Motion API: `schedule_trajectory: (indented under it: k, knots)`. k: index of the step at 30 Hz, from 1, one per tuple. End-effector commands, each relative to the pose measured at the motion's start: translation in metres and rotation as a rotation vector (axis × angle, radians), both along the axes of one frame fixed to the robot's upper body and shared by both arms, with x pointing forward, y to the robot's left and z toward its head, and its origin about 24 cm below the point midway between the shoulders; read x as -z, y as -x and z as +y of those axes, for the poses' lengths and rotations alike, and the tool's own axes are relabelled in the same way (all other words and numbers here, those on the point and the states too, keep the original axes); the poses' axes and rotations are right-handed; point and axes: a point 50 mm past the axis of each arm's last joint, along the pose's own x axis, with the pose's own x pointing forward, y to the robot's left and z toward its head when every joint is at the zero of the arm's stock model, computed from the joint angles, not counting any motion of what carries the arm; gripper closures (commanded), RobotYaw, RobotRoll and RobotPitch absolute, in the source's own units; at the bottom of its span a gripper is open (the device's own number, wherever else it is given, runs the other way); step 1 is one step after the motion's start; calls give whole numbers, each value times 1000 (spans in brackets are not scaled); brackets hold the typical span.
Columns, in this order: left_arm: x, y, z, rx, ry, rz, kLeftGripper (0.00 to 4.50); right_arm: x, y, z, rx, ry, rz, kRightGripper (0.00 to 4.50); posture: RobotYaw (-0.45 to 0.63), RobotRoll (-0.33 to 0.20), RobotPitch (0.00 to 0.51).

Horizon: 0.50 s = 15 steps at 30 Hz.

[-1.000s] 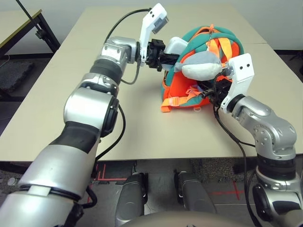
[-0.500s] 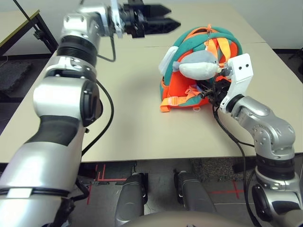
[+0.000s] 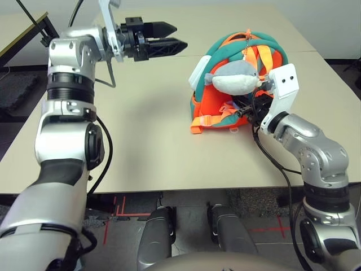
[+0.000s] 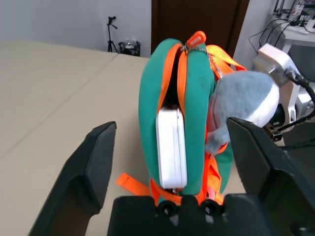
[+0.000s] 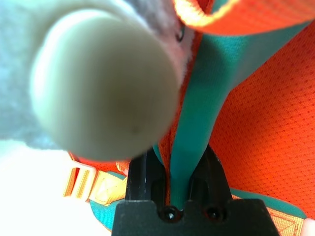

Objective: Put the pencil case into the backpack and zip it.

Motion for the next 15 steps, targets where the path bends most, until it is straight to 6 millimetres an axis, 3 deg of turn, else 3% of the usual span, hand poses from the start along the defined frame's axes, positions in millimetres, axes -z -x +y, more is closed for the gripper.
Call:
schedule_trajectory:
  k: [1,9,15]
  knots:
    - [7,4,-1,-4,-21,15,1385,10,-2,3,-19,13,55,4297,-153,0,120]
    - [12,9,-7,26,-17,59,4493,11,-3,2,-17,14,55,4297,-153,0,120]
    - [29,3,-14,9,-40,109,4500,11,-3,2,-12,12,53,4297,-160,0,118]
